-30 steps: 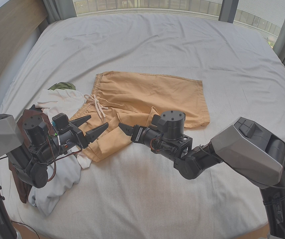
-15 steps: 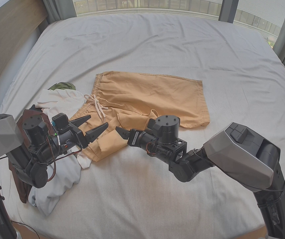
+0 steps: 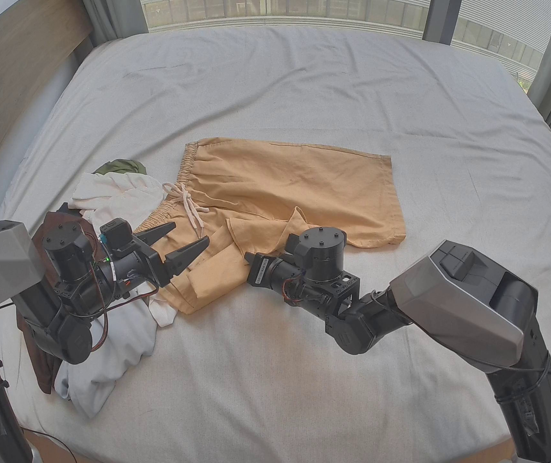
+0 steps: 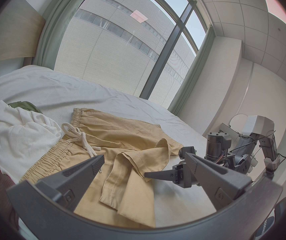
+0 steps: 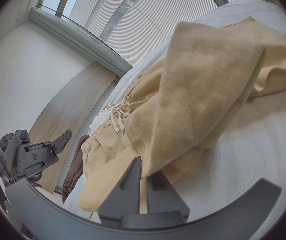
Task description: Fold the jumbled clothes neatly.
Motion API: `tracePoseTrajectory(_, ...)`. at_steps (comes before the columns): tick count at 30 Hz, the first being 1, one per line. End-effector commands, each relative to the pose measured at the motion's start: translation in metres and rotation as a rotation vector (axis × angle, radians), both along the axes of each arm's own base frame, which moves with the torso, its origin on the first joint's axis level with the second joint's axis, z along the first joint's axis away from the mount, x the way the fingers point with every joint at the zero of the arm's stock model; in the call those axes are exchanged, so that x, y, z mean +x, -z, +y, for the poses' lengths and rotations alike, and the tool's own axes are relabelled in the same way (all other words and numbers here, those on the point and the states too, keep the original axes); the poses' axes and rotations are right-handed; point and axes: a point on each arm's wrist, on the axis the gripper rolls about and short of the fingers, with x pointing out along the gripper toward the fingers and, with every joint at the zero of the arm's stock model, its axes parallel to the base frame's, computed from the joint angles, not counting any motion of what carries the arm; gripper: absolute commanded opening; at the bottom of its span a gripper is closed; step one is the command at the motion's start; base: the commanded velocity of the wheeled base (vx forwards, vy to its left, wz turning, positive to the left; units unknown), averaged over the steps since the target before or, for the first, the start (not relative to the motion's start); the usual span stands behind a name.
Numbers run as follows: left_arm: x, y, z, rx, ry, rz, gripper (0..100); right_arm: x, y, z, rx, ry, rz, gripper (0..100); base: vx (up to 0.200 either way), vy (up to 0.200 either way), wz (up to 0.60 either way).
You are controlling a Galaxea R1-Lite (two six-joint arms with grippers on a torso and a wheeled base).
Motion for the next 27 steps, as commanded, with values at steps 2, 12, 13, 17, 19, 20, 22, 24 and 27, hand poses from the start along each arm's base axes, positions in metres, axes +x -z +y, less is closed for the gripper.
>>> tracePoseTrajectory(2, 0.0, 0.0, 0.0, 0.0, 0.0, 0.0, 100, 0.001, 0.002, -0.003, -0.006, 0.024, 0.001, 0, 0.0, 0.0, 0.0)
tracePoseTrajectory(12, 0.001, -0.004, 0.0, -0.005, -0.001, -0.014, 100, -0.021, -0.045, -0.062, -0.038, 0.126, 0.027, 0, 0.0, 0.0, 0.0)
tracePoseTrajectory(13, 0.001, -0.004, 0.0, -0.005, -0.001, -0.013, 100, -0.026, -0.048, -0.069, -0.043, 0.13, 0.033, 0, 0.0, 0.0, 0.0)
tracePoseTrajectory(17, 0.002, -0.004, 0.0, -0.005, -0.001, -0.014, 100, -0.042, -0.06, -0.098, -0.062, 0.162, 0.058, 0, 0.0, 0.0, 0.0)
tracePoseTrajectory(19, 0.002, -0.003, 0.0, -0.005, -0.001, -0.013, 100, -0.046, -0.062, -0.113, -0.072, 0.184, 0.077, 0, 0.0, 0.0, 0.0)
tracePoseTrajectory(20, 0.002, -0.003, 0.0, -0.005, -0.001, -0.011, 100, -0.047, -0.062, -0.114, -0.073, 0.183, 0.077, 0, 0.0, 0.0, 0.0)
tracePoseTrajectory(22, 0.002, -0.002, 0.0, -0.003, -0.001, -0.009, 100, -0.048, -0.064, -0.135, -0.079, 0.206, 0.097, 0, 0.0, 0.0, 0.0)
tracePoseTrajectory(24, 0.002, -0.002, 0.0, -0.003, 0.0, -0.009, 100, -0.046, -0.062, -0.152, -0.084, 0.233, 0.118, 0, 0.0, 0.0, 0.0)
tracePoseTrajectory(27, 0.002, -0.001, 0.0, -0.003, 0.0, -0.008, 100, -0.043, -0.057, -0.168, -0.089, 0.259, 0.138, 0, 0.0, 0.0, 0.0)
